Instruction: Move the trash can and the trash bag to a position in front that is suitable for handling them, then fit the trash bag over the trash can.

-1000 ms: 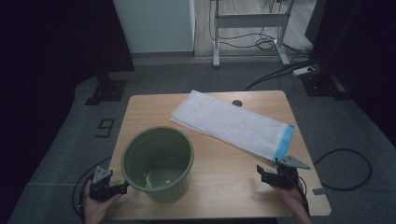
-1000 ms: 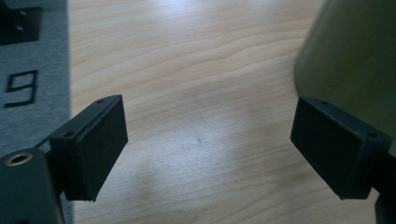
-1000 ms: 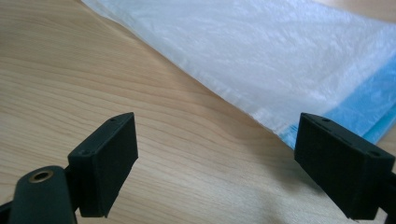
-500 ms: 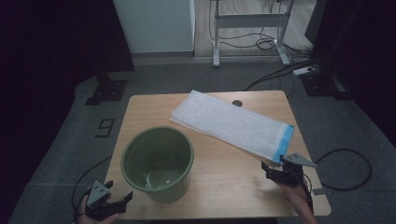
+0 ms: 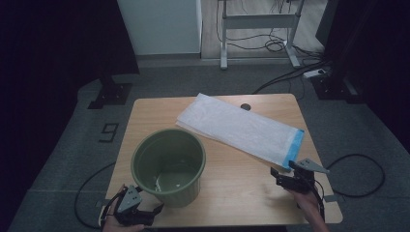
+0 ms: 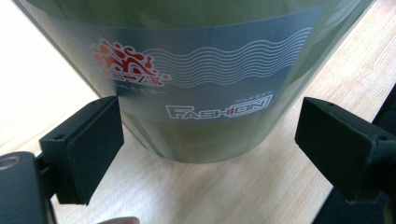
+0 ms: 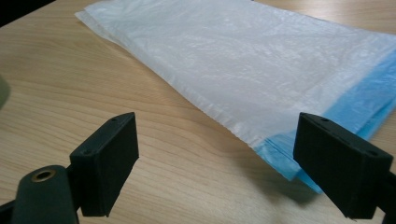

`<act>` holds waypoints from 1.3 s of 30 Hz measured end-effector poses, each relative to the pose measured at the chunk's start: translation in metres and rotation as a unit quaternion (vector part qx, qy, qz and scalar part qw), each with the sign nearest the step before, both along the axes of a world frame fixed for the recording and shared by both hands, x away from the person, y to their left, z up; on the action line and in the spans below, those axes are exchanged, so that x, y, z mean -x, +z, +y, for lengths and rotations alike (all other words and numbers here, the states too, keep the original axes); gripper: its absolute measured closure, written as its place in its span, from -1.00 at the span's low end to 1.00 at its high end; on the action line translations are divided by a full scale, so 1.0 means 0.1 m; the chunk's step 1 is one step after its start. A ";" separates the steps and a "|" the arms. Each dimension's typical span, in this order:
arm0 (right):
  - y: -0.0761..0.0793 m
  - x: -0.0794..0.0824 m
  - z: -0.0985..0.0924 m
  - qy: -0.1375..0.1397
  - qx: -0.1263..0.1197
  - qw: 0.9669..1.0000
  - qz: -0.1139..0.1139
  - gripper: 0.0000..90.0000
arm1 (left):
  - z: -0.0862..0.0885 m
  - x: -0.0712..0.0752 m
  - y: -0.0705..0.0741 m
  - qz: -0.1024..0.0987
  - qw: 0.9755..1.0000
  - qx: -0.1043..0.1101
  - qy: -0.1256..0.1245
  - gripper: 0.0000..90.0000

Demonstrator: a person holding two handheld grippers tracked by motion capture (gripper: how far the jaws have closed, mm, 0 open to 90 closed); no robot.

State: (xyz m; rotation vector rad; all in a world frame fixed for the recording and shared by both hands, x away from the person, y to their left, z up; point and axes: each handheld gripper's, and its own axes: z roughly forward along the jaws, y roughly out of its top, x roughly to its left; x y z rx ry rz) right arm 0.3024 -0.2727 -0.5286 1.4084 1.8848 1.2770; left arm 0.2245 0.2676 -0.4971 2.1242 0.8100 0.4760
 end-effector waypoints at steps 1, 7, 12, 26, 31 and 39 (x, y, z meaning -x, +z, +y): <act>0.00 -0.01 0.01 0.002 0.000 1.000 -0.001 -0.70 | -0.02 -0.04 0.00 0.001 1.000 -0.002 -0.004 -0.84; 0.00 -0.01 0.06 0.013 0.010 1.000 -0.008 -0.70 | -0.17 -0.24 0.00 0.000 1.000 -0.007 -0.024 -0.81; 0.00 -0.01 0.05 0.009 0.011 1.000 -0.009 -0.70 | -0.41 -0.42 -0.01 -0.006 0.998 -0.020 -0.056 -0.78; 0.01 0.04 0.02 0.011 0.014 1.000 -0.010 -0.70 | -0.99 -0.64 0.01 -0.015 0.997 -0.028 -0.065 -0.70; 0.01 0.04 0.04 0.013 0.020 1.000 -0.010 -0.70 | -0.99 -0.60 -0.01 -0.021 0.998 -0.027 -0.052 -0.70; 0.03 0.05 0.09 0.017 0.033 0.999 -0.011 -0.70 | -0.60 -0.57 -0.01 -0.018 0.999 -0.024 0.015 -0.69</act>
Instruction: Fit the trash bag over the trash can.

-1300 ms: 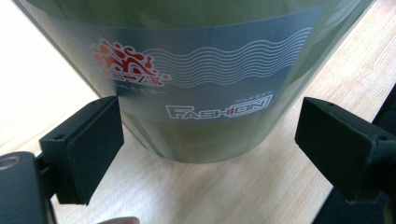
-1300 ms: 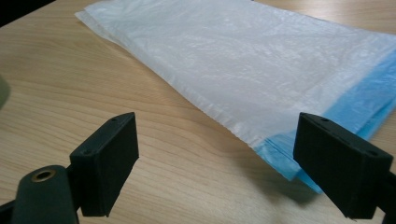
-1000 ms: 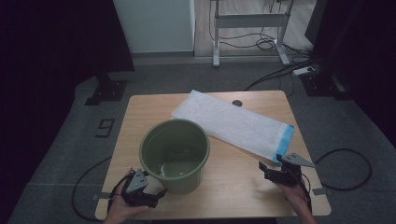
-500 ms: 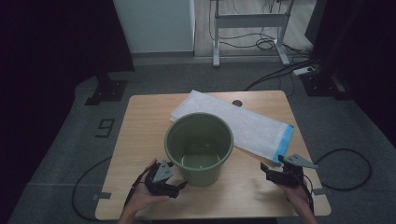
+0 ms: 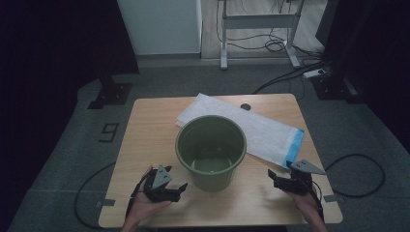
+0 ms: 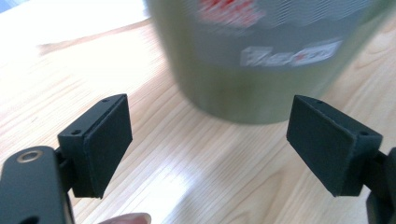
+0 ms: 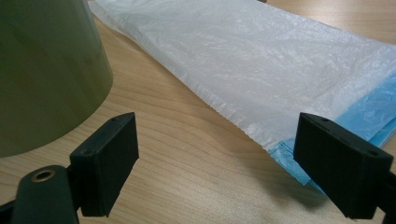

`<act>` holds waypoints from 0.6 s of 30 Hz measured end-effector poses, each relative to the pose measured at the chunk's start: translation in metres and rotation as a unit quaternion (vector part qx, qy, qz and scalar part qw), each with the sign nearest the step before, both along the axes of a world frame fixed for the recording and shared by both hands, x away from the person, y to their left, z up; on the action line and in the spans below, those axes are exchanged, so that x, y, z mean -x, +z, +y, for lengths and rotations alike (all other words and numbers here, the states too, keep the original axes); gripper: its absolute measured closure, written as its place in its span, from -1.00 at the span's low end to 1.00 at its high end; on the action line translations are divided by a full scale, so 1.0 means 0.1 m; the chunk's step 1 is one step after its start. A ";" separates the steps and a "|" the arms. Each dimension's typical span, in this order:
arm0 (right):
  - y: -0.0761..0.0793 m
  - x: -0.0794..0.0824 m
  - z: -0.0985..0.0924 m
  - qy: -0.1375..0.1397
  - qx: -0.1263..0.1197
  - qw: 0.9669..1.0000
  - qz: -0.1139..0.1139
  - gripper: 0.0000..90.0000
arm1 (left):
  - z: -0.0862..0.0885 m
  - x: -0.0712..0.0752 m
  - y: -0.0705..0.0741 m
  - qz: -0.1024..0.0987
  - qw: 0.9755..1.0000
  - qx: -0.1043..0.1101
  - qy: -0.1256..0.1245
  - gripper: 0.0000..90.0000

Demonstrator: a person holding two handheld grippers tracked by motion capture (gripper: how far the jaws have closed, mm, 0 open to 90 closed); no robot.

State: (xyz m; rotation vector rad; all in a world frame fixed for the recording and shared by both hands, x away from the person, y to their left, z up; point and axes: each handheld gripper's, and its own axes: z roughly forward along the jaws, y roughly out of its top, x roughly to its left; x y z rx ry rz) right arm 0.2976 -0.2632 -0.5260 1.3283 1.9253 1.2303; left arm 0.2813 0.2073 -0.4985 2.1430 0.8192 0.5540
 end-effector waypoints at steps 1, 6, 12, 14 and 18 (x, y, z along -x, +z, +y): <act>0.01 0.00 0.01 0.000 0.004 1.000 0.000 -0.70 | 0.03 0.00 -0.01 0.001 1.000 -0.002 0.004 -0.69; 0.03 -0.04 0.11 0.003 0.028 1.000 0.000 -0.70 | 0.17 -0.08 -0.09 0.021 0.999 -0.004 0.029 -0.69; 0.07 -0.35 0.30 -0.001 0.041 0.999 0.021 -0.71 | 0.30 -0.15 -0.11 0.031 0.998 0.000 0.051 -0.69; 0.05 -0.49 0.35 -0.001 0.039 0.999 0.035 -0.70 | 0.35 -0.16 -0.15 0.033 0.998 0.006 0.057 -0.68; -0.02 -0.78 0.55 -0.005 0.062 0.996 0.067 -0.70 | 0.42 -0.18 -0.24 0.051 0.996 0.004 0.072 -0.68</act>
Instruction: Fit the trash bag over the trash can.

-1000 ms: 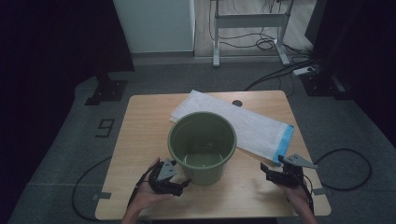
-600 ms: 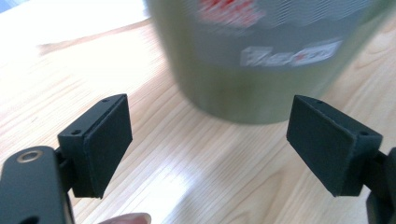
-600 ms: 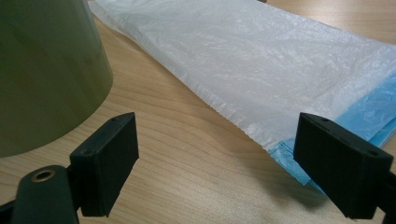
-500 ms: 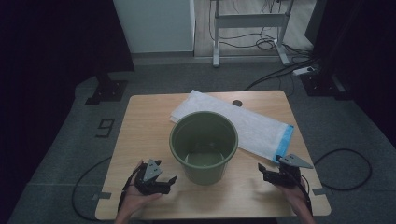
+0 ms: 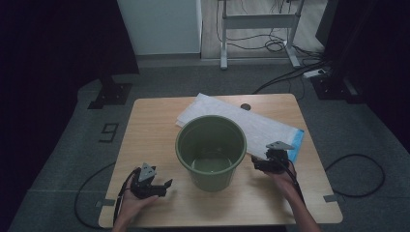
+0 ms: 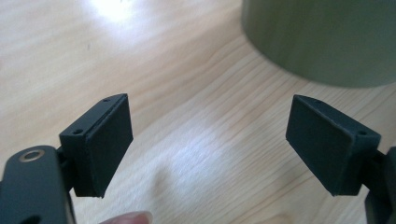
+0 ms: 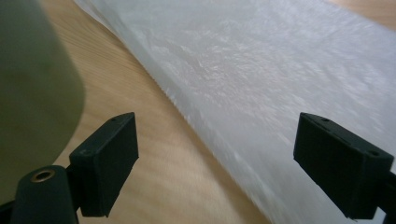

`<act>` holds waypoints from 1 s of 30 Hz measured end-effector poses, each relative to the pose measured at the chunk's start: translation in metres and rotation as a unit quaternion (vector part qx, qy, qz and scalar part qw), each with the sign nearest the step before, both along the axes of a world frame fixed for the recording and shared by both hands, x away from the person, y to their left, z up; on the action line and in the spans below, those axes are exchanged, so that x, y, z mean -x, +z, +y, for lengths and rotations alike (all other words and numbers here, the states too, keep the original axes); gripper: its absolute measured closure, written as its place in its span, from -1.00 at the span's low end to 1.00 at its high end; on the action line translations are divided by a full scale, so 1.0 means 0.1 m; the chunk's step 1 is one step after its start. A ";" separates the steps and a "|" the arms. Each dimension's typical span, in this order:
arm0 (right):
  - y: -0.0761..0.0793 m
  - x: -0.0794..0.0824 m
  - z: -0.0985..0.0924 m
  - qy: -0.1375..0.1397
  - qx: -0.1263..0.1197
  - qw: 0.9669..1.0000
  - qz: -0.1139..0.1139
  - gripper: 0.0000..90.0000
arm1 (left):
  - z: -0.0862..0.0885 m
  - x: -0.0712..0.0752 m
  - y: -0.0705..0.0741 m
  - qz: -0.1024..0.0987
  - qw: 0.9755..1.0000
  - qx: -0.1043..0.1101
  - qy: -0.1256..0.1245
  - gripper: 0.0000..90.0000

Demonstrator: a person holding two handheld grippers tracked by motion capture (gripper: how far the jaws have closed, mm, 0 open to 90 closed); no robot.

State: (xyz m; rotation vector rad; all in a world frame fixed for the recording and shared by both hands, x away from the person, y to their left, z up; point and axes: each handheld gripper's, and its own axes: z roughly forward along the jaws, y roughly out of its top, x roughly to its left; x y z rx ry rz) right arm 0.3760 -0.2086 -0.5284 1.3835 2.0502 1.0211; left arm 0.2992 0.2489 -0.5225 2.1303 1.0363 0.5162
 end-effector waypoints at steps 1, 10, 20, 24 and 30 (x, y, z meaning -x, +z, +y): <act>0.00 0.00 0.00 0.000 0.000 1.000 0.000 -0.70 | 0.00 0.00 0.00 0.000 1.000 0.000 0.000 -0.68; -0.11 -0.37 0.42 0.016 0.052 0.998 0.026 -0.58 | 0.03 -0.10 -0.09 0.012 1.000 -0.015 0.008 -0.67; -0.17 -0.38 0.35 0.003 0.070 0.997 0.014 0.49 | 0.02 -0.10 -0.11 0.011 0.999 -0.032 0.010 -0.66; -0.18 -0.29 0.19 -0.026 0.053 0.998 0.021 0.87 | 0.01 -0.08 -0.11 0.009 0.999 -0.032 0.011 -0.66; -0.20 0.06 -0.15 -0.049 0.032 0.998 0.021 0.97 | 0.03 -0.07 -0.11 0.010 0.999 -0.032 0.018 -0.66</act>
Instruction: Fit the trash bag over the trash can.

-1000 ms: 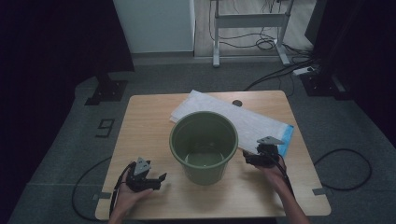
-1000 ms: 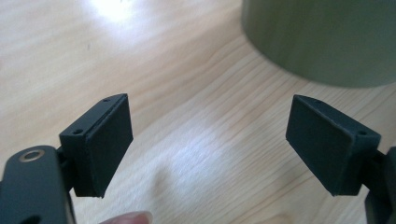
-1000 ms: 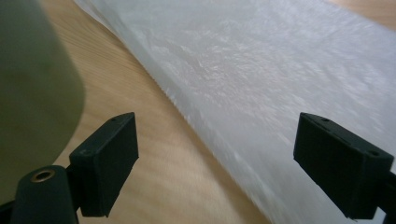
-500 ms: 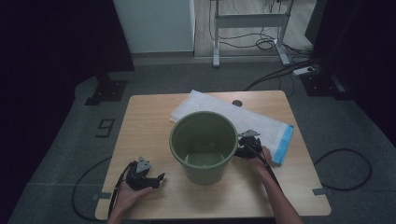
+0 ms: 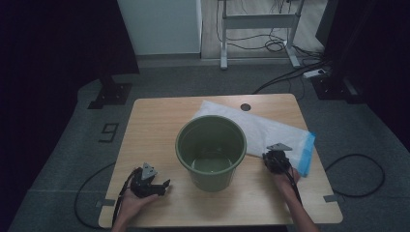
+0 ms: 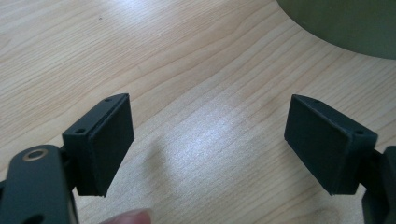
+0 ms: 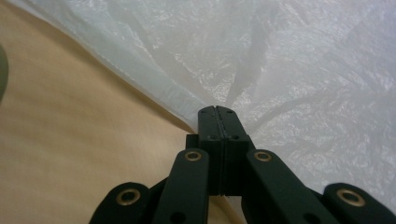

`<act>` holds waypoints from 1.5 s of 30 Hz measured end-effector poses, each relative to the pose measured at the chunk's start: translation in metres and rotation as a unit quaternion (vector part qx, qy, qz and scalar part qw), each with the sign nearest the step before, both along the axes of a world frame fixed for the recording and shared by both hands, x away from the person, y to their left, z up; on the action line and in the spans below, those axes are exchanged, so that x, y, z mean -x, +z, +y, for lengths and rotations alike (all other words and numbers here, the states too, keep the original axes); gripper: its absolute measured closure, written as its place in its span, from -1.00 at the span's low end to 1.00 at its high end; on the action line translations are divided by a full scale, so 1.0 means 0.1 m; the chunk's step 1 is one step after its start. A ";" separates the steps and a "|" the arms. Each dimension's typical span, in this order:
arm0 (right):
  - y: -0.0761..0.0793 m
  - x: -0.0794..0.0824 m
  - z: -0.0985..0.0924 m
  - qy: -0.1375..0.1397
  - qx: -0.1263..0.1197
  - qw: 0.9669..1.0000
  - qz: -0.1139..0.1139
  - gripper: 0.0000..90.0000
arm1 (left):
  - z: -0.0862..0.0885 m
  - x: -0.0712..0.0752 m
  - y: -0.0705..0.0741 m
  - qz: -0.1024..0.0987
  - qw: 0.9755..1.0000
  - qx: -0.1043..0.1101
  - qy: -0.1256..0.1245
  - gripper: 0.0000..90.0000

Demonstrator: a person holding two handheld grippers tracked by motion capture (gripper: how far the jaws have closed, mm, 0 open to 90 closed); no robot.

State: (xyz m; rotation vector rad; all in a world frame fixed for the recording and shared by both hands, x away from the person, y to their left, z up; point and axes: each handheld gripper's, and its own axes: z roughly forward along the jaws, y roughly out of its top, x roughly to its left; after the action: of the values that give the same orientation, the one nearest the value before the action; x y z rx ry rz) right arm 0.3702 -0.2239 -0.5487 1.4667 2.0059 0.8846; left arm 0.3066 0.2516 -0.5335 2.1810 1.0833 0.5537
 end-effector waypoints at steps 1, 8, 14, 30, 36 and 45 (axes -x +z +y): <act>0.00 0.06 -0.05 -0.002 -0.002 1.000 0.000 0.97 | 0.00 0.00 0.00 0.001 1.000 -0.001 0.000 -0.66; 0.03 0.64 -0.45 -0.030 -0.013 0.999 0.006 0.97 | 0.00 0.02 0.00 0.001 1.000 -0.002 0.000 -0.66; 0.00 0.88 -0.63 -0.034 -0.020 0.999 0.008 0.95 | 0.00 0.02 -0.01 0.003 1.000 -0.003 0.002 -0.66; 0.04 0.50 -0.12 0.030 -0.004 0.999 -0.026 -0.59 | 0.00 0.02 -0.02 0.003 1.000 -0.008 0.000 -0.66; -0.04 0.25 0.01 0.036 0.018 0.999 -0.010 -0.50 | 0.04 0.02 -0.03 0.005 1.000 -0.008 0.004 -0.66; -0.03 0.25 -0.18 0.009 -0.010 1.000 -0.011 0.40 | 0.03 0.04 -0.03 0.006 1.000 -0.006 0.006 -0.66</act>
State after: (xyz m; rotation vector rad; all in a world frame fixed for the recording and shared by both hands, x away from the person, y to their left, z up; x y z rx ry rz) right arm 0.3451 -0.2414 -0.5521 1.4445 2.0032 0.9269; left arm 0.3026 0.2550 -0.5368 2.1919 1.1018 0.5541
